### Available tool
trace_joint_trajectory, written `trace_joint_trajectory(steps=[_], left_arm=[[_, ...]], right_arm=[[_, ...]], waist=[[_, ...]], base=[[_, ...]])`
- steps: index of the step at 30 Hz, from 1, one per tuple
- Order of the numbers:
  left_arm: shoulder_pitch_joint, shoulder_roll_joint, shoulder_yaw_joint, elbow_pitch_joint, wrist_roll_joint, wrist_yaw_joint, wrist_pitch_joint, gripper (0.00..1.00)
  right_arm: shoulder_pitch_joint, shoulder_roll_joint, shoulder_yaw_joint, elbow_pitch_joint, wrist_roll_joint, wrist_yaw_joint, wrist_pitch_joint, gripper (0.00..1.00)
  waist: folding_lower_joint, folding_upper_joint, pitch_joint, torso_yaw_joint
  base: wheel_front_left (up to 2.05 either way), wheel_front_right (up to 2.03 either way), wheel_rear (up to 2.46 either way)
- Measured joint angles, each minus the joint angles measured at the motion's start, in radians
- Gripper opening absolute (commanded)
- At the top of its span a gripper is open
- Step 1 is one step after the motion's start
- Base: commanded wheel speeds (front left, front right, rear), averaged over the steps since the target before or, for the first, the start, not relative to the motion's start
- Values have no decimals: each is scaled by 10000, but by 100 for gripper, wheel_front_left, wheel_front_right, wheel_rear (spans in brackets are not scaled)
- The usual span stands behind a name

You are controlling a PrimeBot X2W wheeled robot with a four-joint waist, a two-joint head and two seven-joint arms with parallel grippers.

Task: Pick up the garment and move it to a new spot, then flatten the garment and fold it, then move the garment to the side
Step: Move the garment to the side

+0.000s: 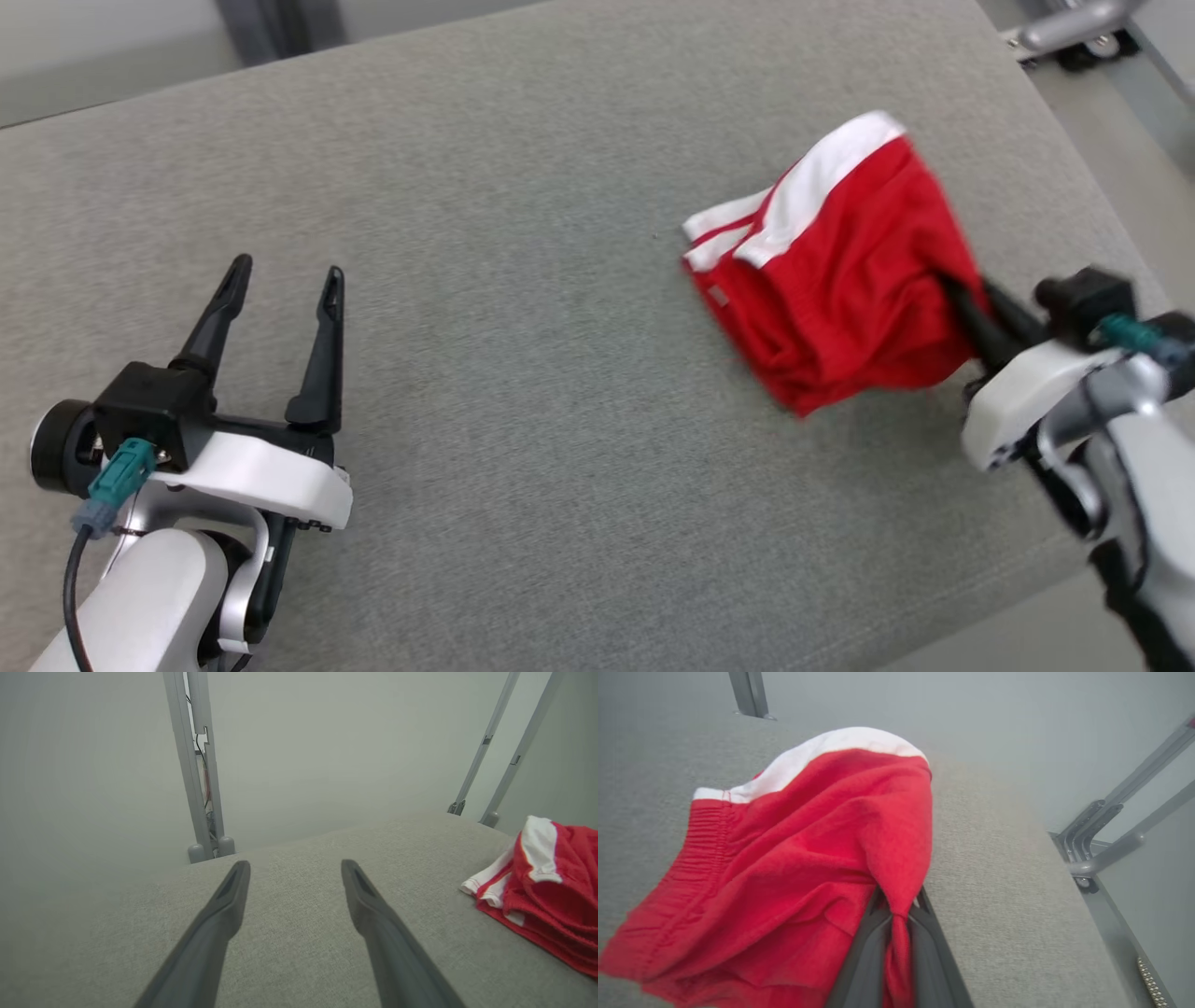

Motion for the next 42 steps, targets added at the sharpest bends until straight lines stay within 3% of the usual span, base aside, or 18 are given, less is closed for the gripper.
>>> trace_joint_trajectory(steps=[7,11,13,14,23,35,42], left_arm=[[-385,90,-245,-230,178,-90,270,100],[-424,69,-288,-215,182,-100,291,100],[-426,75,-290,-192,182,-100,251,100],[-428,73,-290,-182,182,-102,245,100],[-479,58,-253,8,151,-132,81,100],[-270,-207,290,180,-270,107,-610,100],[62,-299,525,228,-424,174,-899,100]], right_arm=[[-1615,-918,-777,1231,-341,0,-512,0],[-2047,-974,-849,1756,-359,0,-589,0],[-2185,-1001,-897,1979,-408,0,-727,59],[-2265,-999,-995,2082,-441,0,-840,100],[-2405,-627,-2050,2136,-481,0,-1515,100],[95,1306,-3127,-2169,-744,0,-1689,100],[1498,2121,-3365,-3501,-1168,0,-1264,100]], waist=[[0,0,686,-432],[0,0,874,-387],[0,0,954,-345],[0,0,992,-324],[0,-1,1024,-199],[0,0,289,670],[0,0,-142,1511]], base=[[0,0,0],[0,0,0],[0,0,0],[0,0,0],[0,0,0],[0,0,0],[0,0,0]])
